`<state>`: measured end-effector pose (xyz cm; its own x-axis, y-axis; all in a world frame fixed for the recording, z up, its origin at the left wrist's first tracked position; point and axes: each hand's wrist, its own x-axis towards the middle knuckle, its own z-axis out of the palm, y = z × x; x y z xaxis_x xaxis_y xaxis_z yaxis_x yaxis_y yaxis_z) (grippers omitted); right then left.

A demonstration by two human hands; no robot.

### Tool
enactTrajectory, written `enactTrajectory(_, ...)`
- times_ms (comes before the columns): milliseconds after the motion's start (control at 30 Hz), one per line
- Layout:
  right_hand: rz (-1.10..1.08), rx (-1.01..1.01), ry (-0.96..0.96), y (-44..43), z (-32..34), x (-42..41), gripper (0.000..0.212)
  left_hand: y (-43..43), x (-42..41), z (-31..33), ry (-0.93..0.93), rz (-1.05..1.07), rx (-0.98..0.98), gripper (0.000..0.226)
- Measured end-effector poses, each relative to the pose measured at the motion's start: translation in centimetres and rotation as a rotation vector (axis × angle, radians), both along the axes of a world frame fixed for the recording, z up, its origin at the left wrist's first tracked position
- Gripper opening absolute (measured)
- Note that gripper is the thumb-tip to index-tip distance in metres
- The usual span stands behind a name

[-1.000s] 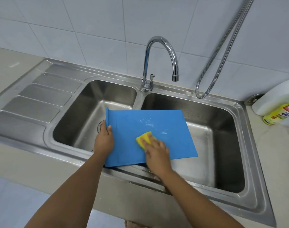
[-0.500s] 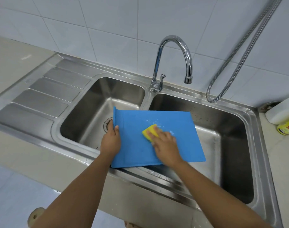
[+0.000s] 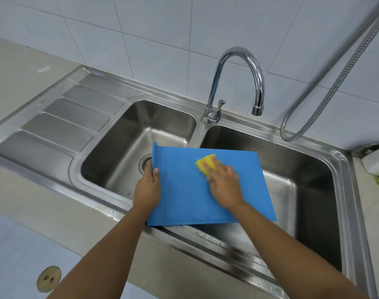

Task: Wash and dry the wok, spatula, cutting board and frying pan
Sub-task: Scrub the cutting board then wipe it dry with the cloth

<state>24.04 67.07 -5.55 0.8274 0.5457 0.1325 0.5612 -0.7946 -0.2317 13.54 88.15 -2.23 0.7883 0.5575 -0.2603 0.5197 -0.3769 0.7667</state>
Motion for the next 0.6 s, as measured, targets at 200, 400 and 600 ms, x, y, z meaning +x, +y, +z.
enactTrajectory(200,-0.833,0.089,0.274,1.5,1.3,2.3,0.056,-0.1,0.1,0.3,-0.007,-0.009,-0.018,0.044)
enactTrajectory(400,0.138,0.017,0.024,4.5,0.6,1.7,0.050,0.2,0.2,-0.2,0.020,0.011,-0.018,0.048)
enactTrajectory(600,-0.931,0.085,0.320,-1.6,0.9,5.7,0.058,0.0,0.1,0.0,0.020,-0.005,-0.012,0.047)
